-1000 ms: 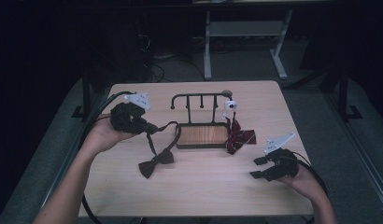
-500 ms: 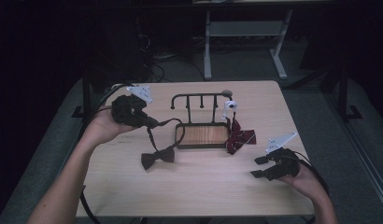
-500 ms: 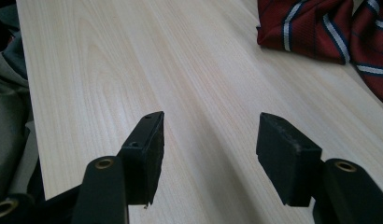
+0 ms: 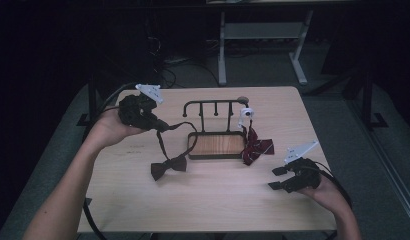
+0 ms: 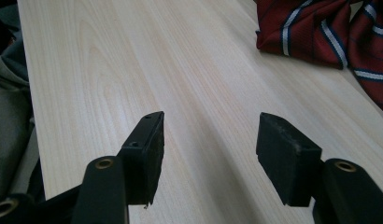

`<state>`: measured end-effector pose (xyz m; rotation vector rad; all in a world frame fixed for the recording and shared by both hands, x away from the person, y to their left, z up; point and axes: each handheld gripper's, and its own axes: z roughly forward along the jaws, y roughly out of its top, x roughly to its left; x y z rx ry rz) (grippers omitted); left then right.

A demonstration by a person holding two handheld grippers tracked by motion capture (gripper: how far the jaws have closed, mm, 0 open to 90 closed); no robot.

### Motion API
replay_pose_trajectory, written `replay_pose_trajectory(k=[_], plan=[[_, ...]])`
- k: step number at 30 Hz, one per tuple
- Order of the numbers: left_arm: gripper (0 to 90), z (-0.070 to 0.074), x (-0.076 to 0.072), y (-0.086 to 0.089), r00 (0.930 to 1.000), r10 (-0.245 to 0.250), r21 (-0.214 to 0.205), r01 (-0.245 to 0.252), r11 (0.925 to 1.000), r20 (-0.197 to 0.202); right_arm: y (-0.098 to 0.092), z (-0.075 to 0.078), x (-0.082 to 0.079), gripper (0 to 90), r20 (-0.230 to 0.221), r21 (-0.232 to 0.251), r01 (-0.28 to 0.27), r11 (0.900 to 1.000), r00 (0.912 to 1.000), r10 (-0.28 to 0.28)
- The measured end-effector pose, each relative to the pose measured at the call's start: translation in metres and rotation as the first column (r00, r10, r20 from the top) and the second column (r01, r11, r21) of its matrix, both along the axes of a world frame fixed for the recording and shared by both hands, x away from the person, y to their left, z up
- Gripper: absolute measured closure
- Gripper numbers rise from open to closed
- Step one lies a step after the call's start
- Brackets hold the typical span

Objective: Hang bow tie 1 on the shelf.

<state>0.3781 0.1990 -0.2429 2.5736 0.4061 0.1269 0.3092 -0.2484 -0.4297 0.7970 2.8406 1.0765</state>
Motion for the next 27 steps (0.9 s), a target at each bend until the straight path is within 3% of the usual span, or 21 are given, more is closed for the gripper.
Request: replay_pose_trajectory(k=[27], plan=[[89.6,0.011,0.007,0.001,1.0000,0.001,0.019,-0.001,0.9998,-0.004,0.000,0.001,0.002,41.5,0.002,0.005,-0.005,1.0000,1.0000,0.005]])
